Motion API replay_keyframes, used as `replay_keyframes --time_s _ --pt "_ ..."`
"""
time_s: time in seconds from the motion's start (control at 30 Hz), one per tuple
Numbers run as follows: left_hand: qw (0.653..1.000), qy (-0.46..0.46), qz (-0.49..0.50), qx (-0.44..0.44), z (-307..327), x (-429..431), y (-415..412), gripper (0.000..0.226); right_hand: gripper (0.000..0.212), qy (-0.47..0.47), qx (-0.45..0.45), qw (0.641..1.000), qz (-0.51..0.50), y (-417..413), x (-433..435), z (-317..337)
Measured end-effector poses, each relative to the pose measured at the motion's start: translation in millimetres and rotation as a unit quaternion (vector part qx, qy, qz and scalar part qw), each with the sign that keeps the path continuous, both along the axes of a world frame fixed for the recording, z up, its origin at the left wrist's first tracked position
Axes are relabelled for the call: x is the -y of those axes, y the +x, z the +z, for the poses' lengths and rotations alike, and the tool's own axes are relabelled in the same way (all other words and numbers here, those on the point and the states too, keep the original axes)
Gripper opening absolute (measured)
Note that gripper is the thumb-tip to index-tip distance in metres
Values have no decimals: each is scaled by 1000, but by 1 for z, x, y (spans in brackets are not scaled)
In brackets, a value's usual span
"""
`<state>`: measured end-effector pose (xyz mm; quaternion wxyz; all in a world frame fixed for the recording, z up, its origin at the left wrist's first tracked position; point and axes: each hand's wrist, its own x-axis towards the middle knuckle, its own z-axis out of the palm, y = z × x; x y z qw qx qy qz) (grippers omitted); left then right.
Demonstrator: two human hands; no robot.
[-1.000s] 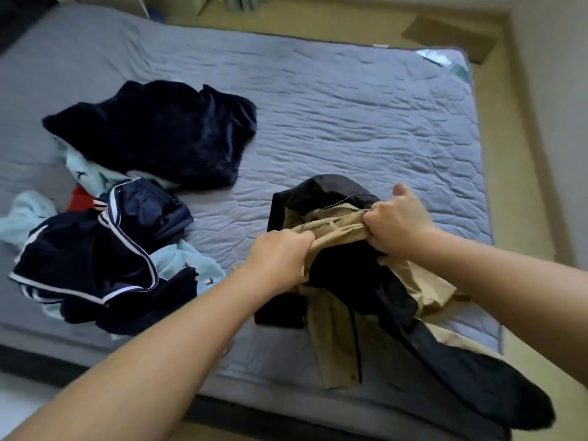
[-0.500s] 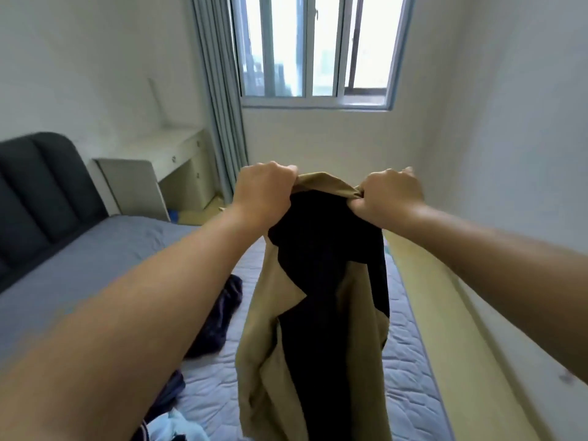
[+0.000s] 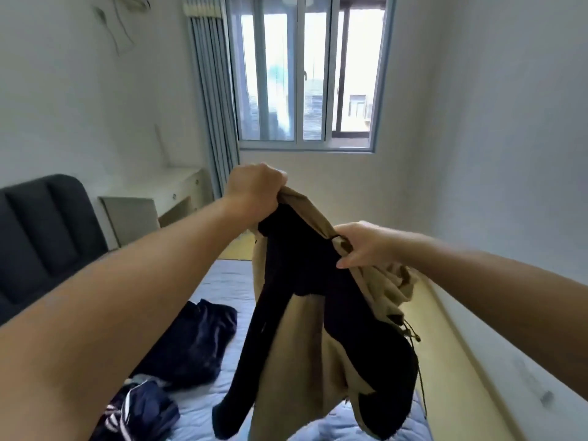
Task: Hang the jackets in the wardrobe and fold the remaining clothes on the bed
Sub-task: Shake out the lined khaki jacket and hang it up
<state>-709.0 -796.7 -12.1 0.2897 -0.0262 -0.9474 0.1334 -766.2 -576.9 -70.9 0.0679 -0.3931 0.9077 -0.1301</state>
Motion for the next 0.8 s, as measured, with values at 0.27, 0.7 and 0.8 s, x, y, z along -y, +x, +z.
replay_keyframes --time_s 0.27,0.7,0.8 --pt "974 43 58 216 -139 6 29 16 20 232 -149 954 -120 11 0 -137" --pt "936 160 5 314 -239 5 77 38 61 -45 448 874 -184 96 11 -277" --pt "939 130 -38 316 -234 1 89 40 68 -55 344 930 -119 100 22 -288"
